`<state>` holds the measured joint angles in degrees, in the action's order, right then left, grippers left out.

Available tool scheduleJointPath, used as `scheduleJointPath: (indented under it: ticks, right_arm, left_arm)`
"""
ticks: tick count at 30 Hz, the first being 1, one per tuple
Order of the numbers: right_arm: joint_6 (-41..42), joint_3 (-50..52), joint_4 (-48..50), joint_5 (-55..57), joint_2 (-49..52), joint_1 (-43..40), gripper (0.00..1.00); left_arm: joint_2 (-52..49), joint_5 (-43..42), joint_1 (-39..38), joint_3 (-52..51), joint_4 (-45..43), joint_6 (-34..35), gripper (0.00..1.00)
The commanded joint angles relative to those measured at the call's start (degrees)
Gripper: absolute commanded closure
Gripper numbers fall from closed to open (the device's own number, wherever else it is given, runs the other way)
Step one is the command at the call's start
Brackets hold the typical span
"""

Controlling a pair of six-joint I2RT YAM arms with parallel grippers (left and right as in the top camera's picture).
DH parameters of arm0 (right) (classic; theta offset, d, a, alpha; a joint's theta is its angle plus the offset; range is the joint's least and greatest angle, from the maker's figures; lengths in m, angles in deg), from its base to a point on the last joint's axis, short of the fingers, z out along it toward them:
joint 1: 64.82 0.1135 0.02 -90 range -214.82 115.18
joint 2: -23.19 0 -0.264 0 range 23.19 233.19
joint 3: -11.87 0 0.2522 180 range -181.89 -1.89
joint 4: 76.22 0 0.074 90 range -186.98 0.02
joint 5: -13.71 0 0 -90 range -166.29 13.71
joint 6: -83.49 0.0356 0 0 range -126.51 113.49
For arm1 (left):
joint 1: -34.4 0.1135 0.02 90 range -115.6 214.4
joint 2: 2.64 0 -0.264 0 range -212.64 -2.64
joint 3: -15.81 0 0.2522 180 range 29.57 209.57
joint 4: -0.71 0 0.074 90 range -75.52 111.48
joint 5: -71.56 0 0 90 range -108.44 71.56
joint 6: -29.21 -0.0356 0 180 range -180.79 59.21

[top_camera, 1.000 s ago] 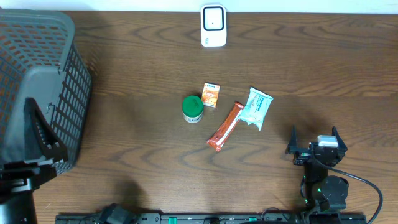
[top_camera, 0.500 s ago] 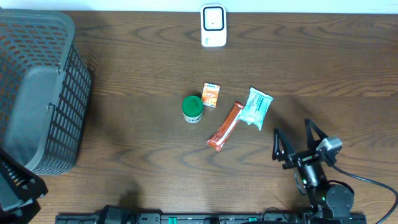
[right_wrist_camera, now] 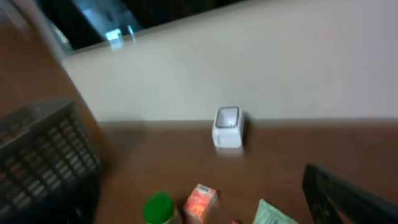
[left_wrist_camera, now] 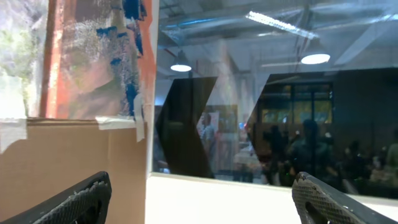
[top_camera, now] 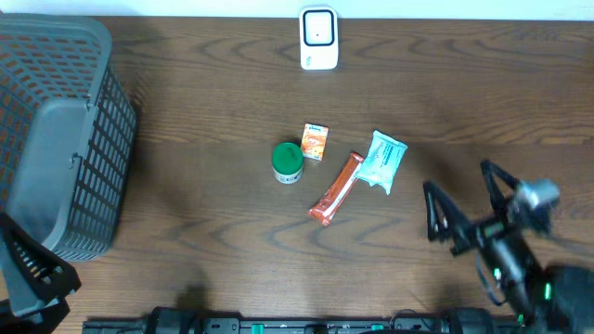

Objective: Scan the item barcode

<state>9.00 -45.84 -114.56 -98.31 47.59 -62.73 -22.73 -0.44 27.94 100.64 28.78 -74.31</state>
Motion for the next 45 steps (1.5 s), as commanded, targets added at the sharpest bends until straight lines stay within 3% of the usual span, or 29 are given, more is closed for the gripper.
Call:
scheduleJointPath:
  ticks: [1,9,17,18,21,25,29,31,35,45]
  right_arm:
    - [-4.7,-9.2,-7.5,1.0,11.6,0.3,0.01]
    - [-4.9,-29.6,-33.2,-1.9,38.3,0.3,0.01]
    - [-6.3,-29.8,-33.2,-10.0,53.4,0.4,0.02]
    - [-8.5,-29.8,-32.9,-10.6,54.5,0.8,0.1]
    - [-8.9,-29.8,-32.4,-1.1,55.8,4.0,0.13]
    - [-6.8,-29.8,-32.7,19.9,55.7,12.6,0.09]
    - [-6.8,-29.8,-31.6,31.0,55.8,21.9,0.06]
    - [-7.2,-29.7,-30.4,36.3,55.8,26.1,0.01]
    - [-7.9,-29.1,-30.2,50.4,57.1,32.5,0.01]
    - [-7.9,-25.2,-30.2,53.0,65.4,35.7,0.06]
  left_arm:
    - [0.0,-1.3,0.3,-0.1,-0.5,1.9,0.07]
    - [0.1,-1.2,0.3,-0.1,-0.7,1.8,0.07]
    - [0.4,-1.2,0.3,-0.1,-0.8,1.8,0.07]
    - [0.5,-1.2,0.3,-0.1,-1.2,1.8,0.07]
    - [0.6,-1.0,0.3,-0.1,-3.0,1.8,0.07]
    - [0.5,-0.7,0.3,-0.1,-3.3,1.8,0.07]
    - [1.0,-0.4,0.3,-0.1,-2.8,0.4,0.07]
    - [2.1,-0.4,0.3,-0.1,-2.4,-1.2,0.07]
    - [5.4,-0.4,0.3,-0.5,-1.4,-1.2,0.07]
    - [12.4,-0.4,0.3,-0.8,-0.9,-1.2,0.07]
